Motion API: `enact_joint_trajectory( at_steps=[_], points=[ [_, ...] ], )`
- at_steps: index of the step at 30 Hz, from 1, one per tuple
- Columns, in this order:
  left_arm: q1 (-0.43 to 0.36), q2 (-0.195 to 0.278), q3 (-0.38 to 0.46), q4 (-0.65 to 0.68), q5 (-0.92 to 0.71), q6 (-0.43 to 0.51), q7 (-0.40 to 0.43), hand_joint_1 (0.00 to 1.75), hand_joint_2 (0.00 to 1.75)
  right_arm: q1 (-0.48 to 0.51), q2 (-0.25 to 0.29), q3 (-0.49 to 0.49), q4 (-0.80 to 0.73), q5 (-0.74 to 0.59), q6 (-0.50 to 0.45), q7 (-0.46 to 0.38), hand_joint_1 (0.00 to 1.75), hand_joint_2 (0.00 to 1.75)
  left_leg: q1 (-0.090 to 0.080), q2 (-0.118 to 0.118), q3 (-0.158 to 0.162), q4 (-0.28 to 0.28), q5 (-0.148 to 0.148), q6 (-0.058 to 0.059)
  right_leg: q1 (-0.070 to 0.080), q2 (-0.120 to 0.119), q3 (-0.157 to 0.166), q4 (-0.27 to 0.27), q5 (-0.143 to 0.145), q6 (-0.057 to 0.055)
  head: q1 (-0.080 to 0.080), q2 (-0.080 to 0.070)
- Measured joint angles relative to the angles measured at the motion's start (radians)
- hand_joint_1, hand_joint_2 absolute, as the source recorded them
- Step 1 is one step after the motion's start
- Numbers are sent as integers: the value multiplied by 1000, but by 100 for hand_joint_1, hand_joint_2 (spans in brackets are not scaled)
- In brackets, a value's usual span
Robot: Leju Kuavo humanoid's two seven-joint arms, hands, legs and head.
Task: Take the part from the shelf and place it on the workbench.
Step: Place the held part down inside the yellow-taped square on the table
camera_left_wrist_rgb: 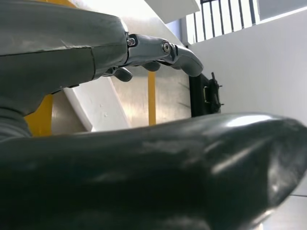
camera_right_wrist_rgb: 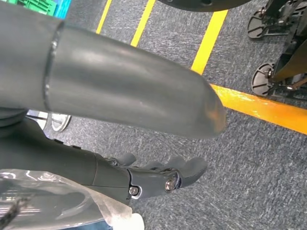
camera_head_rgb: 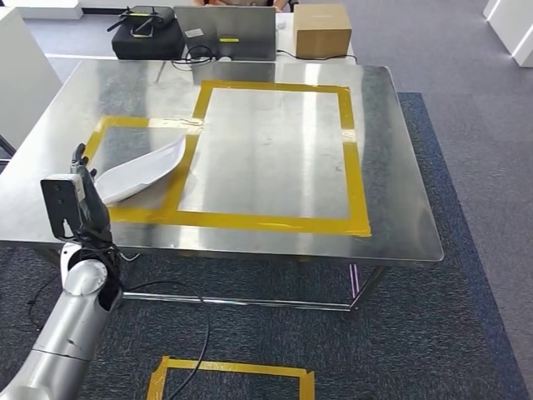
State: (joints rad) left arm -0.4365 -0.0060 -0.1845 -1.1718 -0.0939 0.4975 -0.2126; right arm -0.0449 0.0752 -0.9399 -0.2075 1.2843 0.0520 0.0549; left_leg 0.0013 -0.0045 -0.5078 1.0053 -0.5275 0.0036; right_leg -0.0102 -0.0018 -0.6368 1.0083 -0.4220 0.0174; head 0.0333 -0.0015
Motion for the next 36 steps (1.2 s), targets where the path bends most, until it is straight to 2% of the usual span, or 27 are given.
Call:
enact_joint_trajectory(
  at_steps=[2, 4, 5, 6, 8, 9, 10, 11, 13, 14, 15, 16, 18, 19, 20, 21, 23, 24, 25, 26, 28, 30, 31, 33, 34, 35, 36],
  points=[
    [2, -1, 0, -5, 9, 3, -5, 0, 0, 1, 0, 0, 0, -1, 0, 2, 0, 0, -5, 0, -6, -6, 11, 11, -2, 0, -4, -4, 14, 13, 1, 0],
    [4, -1, 0, -11, 17, 5, -7, 0, 0, 2, 1, 0, 0, -1, 0, 4, 0, 0, -2, 4, -16, -10, 30, 25, -5, 1, -14, 6, 0, 24, 2, 0],
    [4, -1, 0, -15, 19, 6, -8, 0, 0, 3, 1, 0, 0, -1, 0, 4, 0, 0, 0, 6, -24, -13, 41, 32, -5, 1, -27, 33, -32, 28, 3, 0],
    [5, -1, 0, -20, 21, 7, -10, 0, 0, 3, 1, 0, 0, -1, 0, 5, 0, 0, 2, 7, -35, -14, 52, 37, -6, 1, -44, 82, -80, 31, 5, 0],
    [9, -1, 0, -29, 22, 10, -14, 0, 0, 2, 2, 0, 0, -1, 0, 5, 0, 0, 1, 7, -62, -13, 72, 41, -7, 1, -80, 213, -168, 38, 8, 0],
    [12, -1, 0, -33, 22, 12, -15, 0, 0, 2, 2, 0, 0, -1, 0, 5, 0, 0, 0, 7, -77, -12, 82, 40, -7, 1, -85, 261, -185, 40, 8, 0],
    [15, 0, 0, -36, 22, 13, -17, 0, 0, 1, 2, 0, 0, -1, 0, 5, 0, 0, 0, 7, -90, -12, 92, 39, -7, 1, -75, 277, -181, 41, 8, 0],
    [17, 0, -1, -40, 22, 15, -18, 0, 0, 1, 2, 0, 0, -1, -1, 5, 0, 0, 0, 7, -103, -11, 102, 37, -7, 1, -47, 258, -161, 41, 8, 0],
    [20, 1, -1, -49, 22, 17, -19, 0, 0, 0, 2, 0, 0, -1, -1, 5, 0, 0, -1, 7, -123, -10, 119, 30, -7, 1, 59, 128, -120, 36, 9, 0],
    [20, 1, -1, -56, 22, 18, -21, 0, 0, -2, 2, 0, 0, -1, -1, 5, 0, 0, -2, 7, -130, -8, 127, 25, -6, 1, 113, 54, -115, 32, 8, 0],
    [20, 2, -1, -62, 22, 18, -22, 0, 0, -4, 2, 0, 0, -1, -1, 5, 0, 0, -3, 8, -136, -6, 135, 20, -4, 2, 149, -1, -118, 28, 8, 0],
    [20, 2, -1, -69, 22, 19, -23, 0, 0, -6, 2, 0, 0, -1, -1, 5, 0, 0, -4, 8, -139, -5, 143, 14, -2, 2, 165, -29, -123, 24, 8, 0],
    [22, 4, -2, -78, 21, 21, -25, 0, 0, -5, 3, 0, 0, -1, -1, 6, 0, 0, -2, 8, -143, -4, 153, 2, -1, 1, 154, -36, -117, 9, 8, 0],
    [24, 5, -2, -81, 21, 22, -25, 0, 0, -4, 4, 0, 0, -1, -1, 7, 0, 0, 0, 8, -148, 4, 139, -4, -2, -1, 147, -36, -109, -2, 8, 0],
    [26, 7, -3, -84, 21, 22, -26, 0, 0, -4, 4, 0, 1, -1, -1, 7, 0, 0, 1, 7, -158, 30, 106, -9, -3, -4, 140, -37, -100, -12, 7, 0],
    [27, 8, -3, -86, 21, 23, -26, 0, 0, -4, 5, 0, 1, -1, -1, 7, 0, 0, 3, 7, -171, 74, 58, -14, -4, -6, 132, -37, -88, -21, 6, 0],
    [29, 10, -3, -89, 21, 24, -27, 0, 0, -4, 5, 0, 1, -1, -2, 7, 0, 0, 5, 6, -199, 205, -40, -20, -3, -6, 108, -34, -65, -27, 5, 0],
    [30, 11, -3, -89, 21, 25, -27, 0, 0, -4, 5, 0, 1, -1, -2, 7, 0, 0, 6, 7, -204, 259, -62, -22, -2, -6, 93, -32, -55, -27, 5, 0],
    [31, 12, -3, -90, 21, 25, -27, 0, 0, -4, 5, 0, 1, -1, -2, 7, 0, 0, 6, 7, -197, 284, -61, -22, -1, -6, 77, -28, -45, -26, 5, 0],
    [32, 12, -3, -90, 21, 26, -27, 0, 0, -3, 5, 0, 1, -1, -2, 7, 0, 0, 6, 7, -173, 272, -43, -21, -1, -6, 62, -24, -37, -24, 5, 0],
    [32, 13, -3, -94, 21, 26, -27, 0, 0, -3, 5, 0, 1, -1, -2, 7, 0, 0, 5, 6, -80, 154, -1, -13, -1, -6, 36, -14, -24, -18, 5, 0],
    [32, 14, -4, -101, 22, 26, -28, 0, 0, -4, 6, 0, 1, -1, -1, 7, 0, 0, 1, 5, 2, 28, 5, -3, 1, -5, 20, -6, -11, -8, 5, 0],
    [32, 14, -4, -104, 22, 26, -28, 0, 0, -4, 6, 0, 1, -1, -1, 7, 0, 0, -1, 5, 18, -3, 0, 1, 1, -5, 15, -4, -4, -2, 5, 0],
    [32, 15, -4, -106, 22, 26, -29, 0, 0, -4, 6, 0, 1, -1, -2, 7, 0, 0, -4, 6, 11, -12, 9, 12, -1, -5, 9, -5, 9, 11, 3, 0],
    [32, 15, -4, -106, 23, 25, -30, 0, 0, -3, 6, 0, 1, -1, -2, 7, 0, 0, -2, 8, 4, -14, 18, 19, -2, -3, 2, 0, 2, 17, 2, 0],
    [32, 15, -4, -106, 24, 25, -30, 0, 0, -2, 6, 0, 1, -1, -2, 7, 0, 0, 0, 10, -5, -17, 30, 27, -3, -2, -8, 17, -22, 22, 3, 0],
    [32, 14, -5, -106, 25, 24, -30, 0, 0, -2, 6, 0, 1, -1, -2, 7, 0, 0, 2, 12, -17, -19, 42, 33, -3, -1, -24, 53, -63, 26, 4, 0]
  ],
)
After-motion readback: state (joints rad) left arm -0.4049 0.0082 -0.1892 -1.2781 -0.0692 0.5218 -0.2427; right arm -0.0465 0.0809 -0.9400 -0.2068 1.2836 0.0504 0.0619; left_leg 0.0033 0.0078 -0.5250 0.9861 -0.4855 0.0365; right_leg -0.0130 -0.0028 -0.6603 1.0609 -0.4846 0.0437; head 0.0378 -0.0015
